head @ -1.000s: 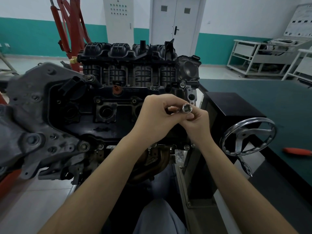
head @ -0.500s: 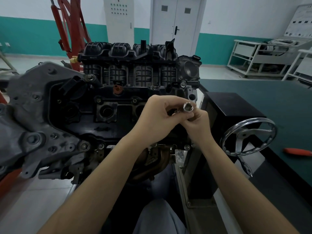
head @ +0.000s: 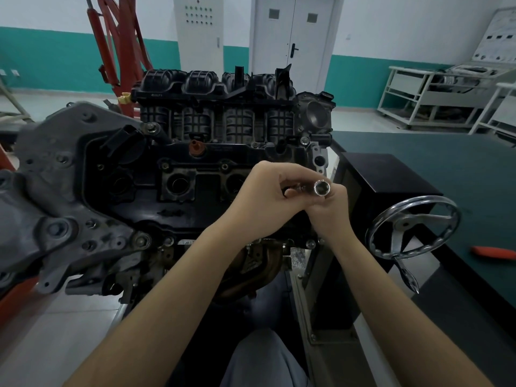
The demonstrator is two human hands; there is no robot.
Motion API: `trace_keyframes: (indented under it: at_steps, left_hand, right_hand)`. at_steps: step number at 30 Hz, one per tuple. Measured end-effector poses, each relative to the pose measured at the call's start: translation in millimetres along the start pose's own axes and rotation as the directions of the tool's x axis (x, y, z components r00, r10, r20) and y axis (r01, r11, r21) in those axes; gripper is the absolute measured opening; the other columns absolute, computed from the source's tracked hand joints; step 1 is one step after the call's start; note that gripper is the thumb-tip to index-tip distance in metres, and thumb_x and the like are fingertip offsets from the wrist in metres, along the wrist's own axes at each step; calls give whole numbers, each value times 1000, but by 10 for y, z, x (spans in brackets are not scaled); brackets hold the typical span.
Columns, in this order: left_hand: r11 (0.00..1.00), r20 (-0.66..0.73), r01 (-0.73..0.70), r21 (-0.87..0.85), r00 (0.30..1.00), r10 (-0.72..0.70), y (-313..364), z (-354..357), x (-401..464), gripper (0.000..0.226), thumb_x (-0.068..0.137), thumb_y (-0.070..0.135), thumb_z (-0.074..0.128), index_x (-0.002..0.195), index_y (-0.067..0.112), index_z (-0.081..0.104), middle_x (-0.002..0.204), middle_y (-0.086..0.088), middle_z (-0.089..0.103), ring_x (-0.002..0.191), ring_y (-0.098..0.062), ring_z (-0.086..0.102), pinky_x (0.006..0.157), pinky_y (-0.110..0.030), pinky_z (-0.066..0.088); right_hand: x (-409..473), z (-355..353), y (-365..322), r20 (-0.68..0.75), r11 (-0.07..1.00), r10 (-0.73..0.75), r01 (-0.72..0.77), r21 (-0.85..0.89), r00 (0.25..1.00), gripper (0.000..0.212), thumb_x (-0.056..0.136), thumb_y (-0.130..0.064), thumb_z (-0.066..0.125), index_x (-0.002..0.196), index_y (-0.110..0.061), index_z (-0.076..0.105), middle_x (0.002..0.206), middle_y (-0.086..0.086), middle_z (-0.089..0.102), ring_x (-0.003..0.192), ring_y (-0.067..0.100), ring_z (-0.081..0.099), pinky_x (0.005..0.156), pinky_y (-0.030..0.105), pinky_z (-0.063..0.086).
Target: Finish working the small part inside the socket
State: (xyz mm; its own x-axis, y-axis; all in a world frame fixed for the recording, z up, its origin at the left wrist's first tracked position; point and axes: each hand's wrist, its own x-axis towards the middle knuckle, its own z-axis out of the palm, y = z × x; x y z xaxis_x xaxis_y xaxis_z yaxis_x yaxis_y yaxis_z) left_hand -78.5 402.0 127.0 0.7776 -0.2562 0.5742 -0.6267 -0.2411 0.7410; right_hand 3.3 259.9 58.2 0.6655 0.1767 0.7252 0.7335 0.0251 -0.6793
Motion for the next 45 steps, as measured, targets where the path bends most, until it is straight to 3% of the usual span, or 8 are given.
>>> trace_keyframes:
  at_steps: [7, 14, 20, 23, 26, 33, 39, 45]
  left_hand:
    - [994, -128, -7, 112, 992, 22, 17, 39, 18, 22, 68, 7, 86, 88, 12, 77, 83, 5, 72, 81, -4, 69, 77, -17, 54]
    - [1000, -34, 1, 20, 999, -1, -3, 26, 6, 26, 76, -3, 77, 101, 4, 74, 95, -6, 73, 92, -12, 70, 87, -27, 55]
    - [997, -127, -2, 79, 992, 12, -3, 39, 36, 18, 72, 5, 83, 87, 12, 76, 81, 9, 70, 80, -1, 68, 75, -14, 52]
    - [998, -60, -8, 58, 998, 11, -25, 33, 33, 19, 78, 0, 76, 96, 7, 75, 90, -1, 74, 88, -8, 69, 84, -25, 55]
    - [1000, -47, -7, 5, 999, 7, -19, 37, 33, 23, 79, -2, 75, 101, 3, 73, 94, -7, 73, 92, -14, 70, 88, -30, 56]
    - [994, -141, -50, 93, 988, 63, -42, 64, 62, 17, 77, 3, 78, 93, 10, 76, 85, 4, 73, 83, -3, 68, 77, -14, 51]
    - [998, -93, -55, -2, 994, 55, -58, 55, 59, 25, 82, -5, 71, 104, 6, 72, 98, -6, 73, 96, -15, 69, 90, -32, 55]
    - [996, -168, -70, 62, 983, 80, -59, 84, 87, 18, 76, 1, 78, 94, 5, 76, 89, -4, 74, 86, -7, 69, 78, -15, 52]
  right_hand:
    - [-2, 34, -69, -26, 999, 17, -16, 38, 1000, 19, 75, -21, 73, 88, -33, 74, 86, -11, 74, 83, 9, 69, 74, 21, 52]
    - [4, 12, -27, -15, 1000, 14, -14, 4, 1000, 28, 75, 0, 73, 86, -26, 75, 85, -15, 73, 83, 6, 69, 75, 19, 51]
    - [-6, 40, -56, -34, 1000, 13, -13, -6, 999, 17, 76, -12, 72, 89, -23, 71, 85, -19, 72, 83, 2, 68, 73, 15, 50]
    - [-11, 7, -28, 0, 999, -4, 4, -48, 1000, 21, 79, -5, 64, 98, -13, 69, 89, -21, 72, 88, 3, 68, 78, 17, 51]
    - [-1, 5, -9, -13, 1000, 17, -18, -26, 1000, 33, 78, 8, 67, 89, -23, 74, 86, -18, 73, 85, 4, 69, 76, 18, 51]
    - [5, 26, -91, -20, 1000, -12, 11, -20, 1000, 21, 82, -8, 65, 90, -26, 71, 91, -20, 72, 89, 1, 68, 78, 14, 50]
    - [31, -20, -95, 27, 999, 19, -18, -40, 999, 27, 83, 3, 65, 93, -22, 68, 89, -23, 71, 88, -1, 67, 78, 14, 50]
    - [21, -28, -104, -22, 999, 9, -10, -34, 1000, 30, 81, 7, 65, 91, -21, 70, 90, -19, 73, 88, 2, 68, 78, 15, 50]
